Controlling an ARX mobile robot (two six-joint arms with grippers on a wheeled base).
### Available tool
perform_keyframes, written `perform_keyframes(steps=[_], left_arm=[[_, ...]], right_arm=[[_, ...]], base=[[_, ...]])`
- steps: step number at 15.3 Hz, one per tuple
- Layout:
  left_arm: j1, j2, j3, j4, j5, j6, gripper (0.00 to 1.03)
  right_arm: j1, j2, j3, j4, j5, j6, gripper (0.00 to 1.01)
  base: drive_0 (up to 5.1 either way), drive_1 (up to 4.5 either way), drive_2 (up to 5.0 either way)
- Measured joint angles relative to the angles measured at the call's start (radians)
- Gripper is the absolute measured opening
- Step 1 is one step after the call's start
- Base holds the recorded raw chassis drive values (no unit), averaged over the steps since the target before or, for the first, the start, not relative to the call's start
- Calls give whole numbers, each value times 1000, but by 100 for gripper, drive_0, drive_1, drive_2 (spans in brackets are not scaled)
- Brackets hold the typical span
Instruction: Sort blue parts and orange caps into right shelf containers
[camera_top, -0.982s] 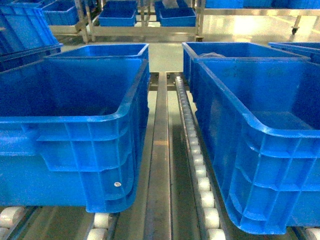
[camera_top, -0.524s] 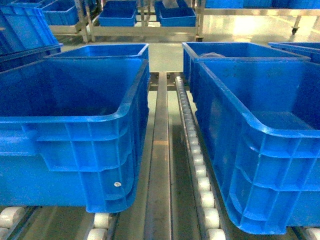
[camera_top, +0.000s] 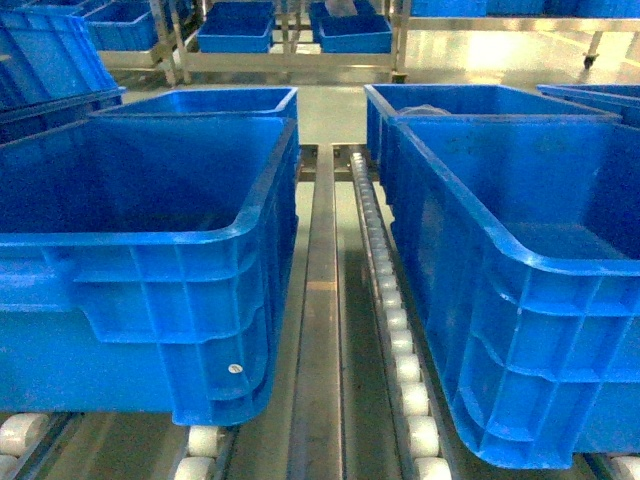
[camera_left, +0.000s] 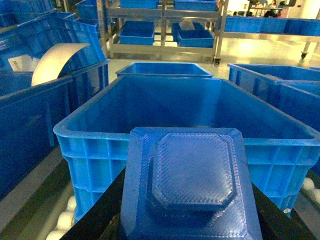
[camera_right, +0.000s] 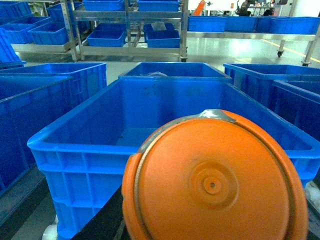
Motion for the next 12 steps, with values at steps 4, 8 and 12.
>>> perform_keyframes(steps=[4, 8, 12], left_arm=[[-35, 2, -2, 130, -78, 25, 41], [-85, 343, 3, 507, -100, 53, 41], [-46, 1160, 456, 718, 29, -39, 41]], right_arm=[[15, -5, -3, 82, 62, -36, 43], [-62, 257, 12, 405, -32, -82, 43], [-39, 1073, 401, 832, -55, -82, 43]], base=[[0, 0, 0], [0, 0, 0], [0, 0, 0]])
